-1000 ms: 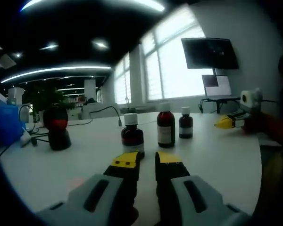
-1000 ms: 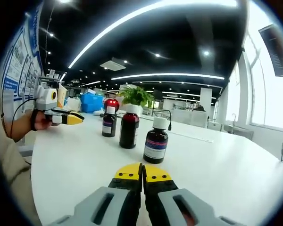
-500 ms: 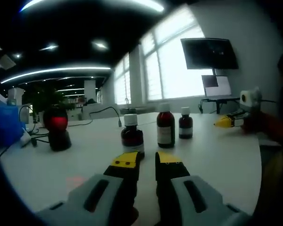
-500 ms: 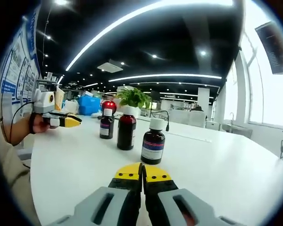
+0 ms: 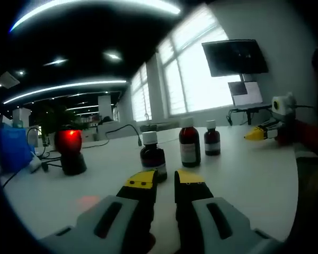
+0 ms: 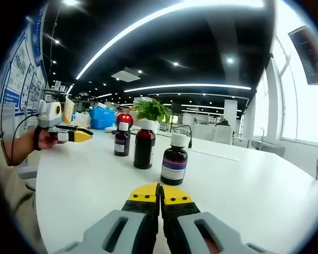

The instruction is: Rotate the medicine bottle to make it face forward pick up the medicine bottle inspect the drug traceability code place the medicine on the table

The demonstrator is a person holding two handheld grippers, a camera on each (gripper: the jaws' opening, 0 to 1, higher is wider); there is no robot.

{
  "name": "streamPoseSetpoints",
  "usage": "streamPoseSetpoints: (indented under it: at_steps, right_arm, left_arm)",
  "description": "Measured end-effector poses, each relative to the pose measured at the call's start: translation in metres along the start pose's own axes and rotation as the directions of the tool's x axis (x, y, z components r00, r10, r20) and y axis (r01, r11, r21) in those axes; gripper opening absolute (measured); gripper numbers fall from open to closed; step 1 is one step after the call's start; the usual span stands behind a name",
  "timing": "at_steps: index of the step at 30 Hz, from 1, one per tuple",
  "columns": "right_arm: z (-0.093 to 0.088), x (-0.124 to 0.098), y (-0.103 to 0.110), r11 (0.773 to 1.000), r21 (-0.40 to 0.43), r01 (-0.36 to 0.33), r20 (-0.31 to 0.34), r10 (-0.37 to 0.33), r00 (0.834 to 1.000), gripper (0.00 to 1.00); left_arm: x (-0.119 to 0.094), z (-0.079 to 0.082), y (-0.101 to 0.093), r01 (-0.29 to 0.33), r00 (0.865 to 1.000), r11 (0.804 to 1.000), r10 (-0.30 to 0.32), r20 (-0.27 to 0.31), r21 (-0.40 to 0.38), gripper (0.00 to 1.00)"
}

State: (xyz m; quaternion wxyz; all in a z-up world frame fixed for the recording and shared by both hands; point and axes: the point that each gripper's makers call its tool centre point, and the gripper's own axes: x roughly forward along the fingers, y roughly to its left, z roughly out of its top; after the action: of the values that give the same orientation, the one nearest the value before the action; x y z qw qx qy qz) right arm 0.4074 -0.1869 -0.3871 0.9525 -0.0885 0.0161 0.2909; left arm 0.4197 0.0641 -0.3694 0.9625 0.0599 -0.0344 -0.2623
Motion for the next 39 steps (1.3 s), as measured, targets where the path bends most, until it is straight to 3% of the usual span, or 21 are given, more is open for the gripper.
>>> streamPoseSetpoints:
  at_steps: [9, 27, 39]
  right_arm:
    - [0.0014, 0.0003, 0.0010, 1.000, 0.000, -0.004, 0.005, 0.004, 1.000, 0.00]
    - [0.0009, 0.0012, -0.0016, 1.000, 0.004, 0.012, -0.001, -0.012, 1.000, 0.00]
    - [0.0023, -0.0001, -0.0017, 1.000, -0.002, 0.018, 0.005, -0.018, 1.000, 0.00]
  left_arm:
    - [0.0004, 0.0004, -0.0018, 0.022, 1.000, 0.999, -0.021, 0.006, -0.028, 0.06]
    - [0.0026, -0.0026, -0.0007, 0.014, 1.000, 1.000, -0.014, -0.009, -0.006, 0.06]
    - [0.0015, -0.0001, -0.0072, 0.041, 0.999, 0.999, -0.041, 0.002, 0.010, 0.06]
